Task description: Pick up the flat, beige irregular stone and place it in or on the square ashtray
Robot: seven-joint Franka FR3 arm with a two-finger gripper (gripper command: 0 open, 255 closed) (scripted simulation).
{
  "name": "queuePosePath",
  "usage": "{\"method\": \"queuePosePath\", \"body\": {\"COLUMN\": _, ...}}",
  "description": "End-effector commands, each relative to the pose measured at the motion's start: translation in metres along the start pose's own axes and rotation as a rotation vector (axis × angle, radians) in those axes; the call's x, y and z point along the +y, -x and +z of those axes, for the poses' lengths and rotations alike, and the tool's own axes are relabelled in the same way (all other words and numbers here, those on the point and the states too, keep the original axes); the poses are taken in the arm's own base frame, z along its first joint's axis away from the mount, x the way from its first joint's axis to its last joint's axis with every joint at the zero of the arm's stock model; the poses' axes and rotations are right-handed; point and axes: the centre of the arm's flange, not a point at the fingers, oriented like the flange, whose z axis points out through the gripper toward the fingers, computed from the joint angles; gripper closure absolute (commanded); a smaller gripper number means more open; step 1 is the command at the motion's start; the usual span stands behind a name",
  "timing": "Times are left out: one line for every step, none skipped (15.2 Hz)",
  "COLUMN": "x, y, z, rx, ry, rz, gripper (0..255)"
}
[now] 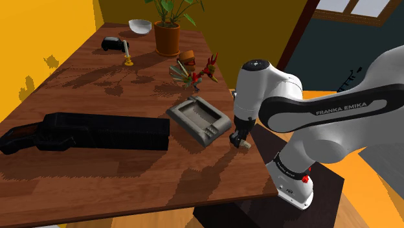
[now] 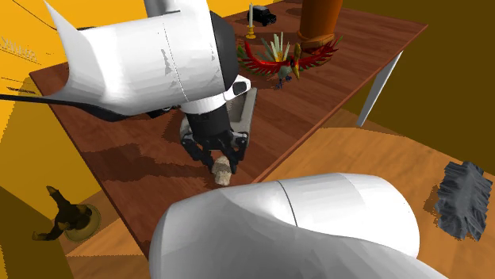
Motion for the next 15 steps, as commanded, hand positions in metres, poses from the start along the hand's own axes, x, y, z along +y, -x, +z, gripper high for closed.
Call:
{"method": "queuePosePath", "body": {"x": 0.001, "y": 0.000, "z": 0.002, "rx": -0.006, "ry": 0.004, "rz": 0.001, "gripper": 255}}
{"method": "queuePosePath", "body": {"x": 0.002, "y": 0.001, "z": -0.003, "rx": -0.006, "ry": 0.004, "rz": 0.001, "gripper": 255}}
{"method": "queuePosePath", "body": {"x": 0.003, "y": 0.001, "z": -0.008, "rx": -0.006, "ry": 0.004, "rz": 0.001, "gripper": 255}}
{"method": "queuePosePath", "body": {"x": 0.004, "y": 0.002, "z": -0.013, "rx": -0.006, "ry": 0.004, "rz": 0.001, "gripper": 255}}
{"method": "queuePosePath", "body": {"x": 0.004, "y": 0.002, "z": -0.018, "rx": -0.006, "ry": 0.004, "rz": 0.001, "gripper": 255}}
{"method": "queuePosePath", "body": {"x": 0.005, "y": 0.003, "z": -0.024, "rx": -0.006, "ry": 0.004, "rz": 0.001, "gripper": 255}}
{"method": "queuePosePath", "body": {"x": 0.006, "y": 0.004, "z": -0.029, "rx": -0.006, "ry": 0.004, "rz": 0.001, "gripper": 255}}
{"method": "queuePosePath", "body": {"x": 0.007, "y": 0.004, "z": -0.034, "rx": -0.006, "ry": 0.004, "rz": 0.001, "gripper": 255}}
{"method": "queuePosePath", "body": {"x": 0.007, "y": 0.005, "z": -0.039, "rx": -0.006, "ry": 0.004, "rz": 0.001, "gripper": 255}}
{"method": "queuePosePath", "body": {"x": 0.008, "y": 0.005, "z": -0.044, "rx": -0.006, "ry": 0.004, "rz": 0.001, "gripper": 255}}
{"method": "queuePosePath", "body": {"x": 0.009, "y": 0.006, "z": -0.050, "rx": -0.006, "ry": 0.004, "rz": 0.001, "gripper": 255}}
{"method": "queuePosePath", "body": {"x": 0.010, "y": 0.006, "z": -0.055, "rx": -0.006, "ry": 0.004, "rz": 0.001, "gripper": 255}}
{"method": "queuePosePath", "body": {"x": 0.010, "y": 0.007, "z": -0.060, "rx": -0.006, "ry": 0.004, "rz": 0.001, "gripper": 255}}
{"method": "queuePosePath", "body": {"x": 0.011, "y": 0.007, "z": -0.065, "rx": -0.006, "ry": 0.004, "rz": 0.001, "gripper": 255}}
{"method": "queuePosePath", "body": {"x": 0.012, "y": 0.008, "z": -0.070, "rx": -0.006, "ry": 0.004, "rz": 0.001, "gripper": 255}}
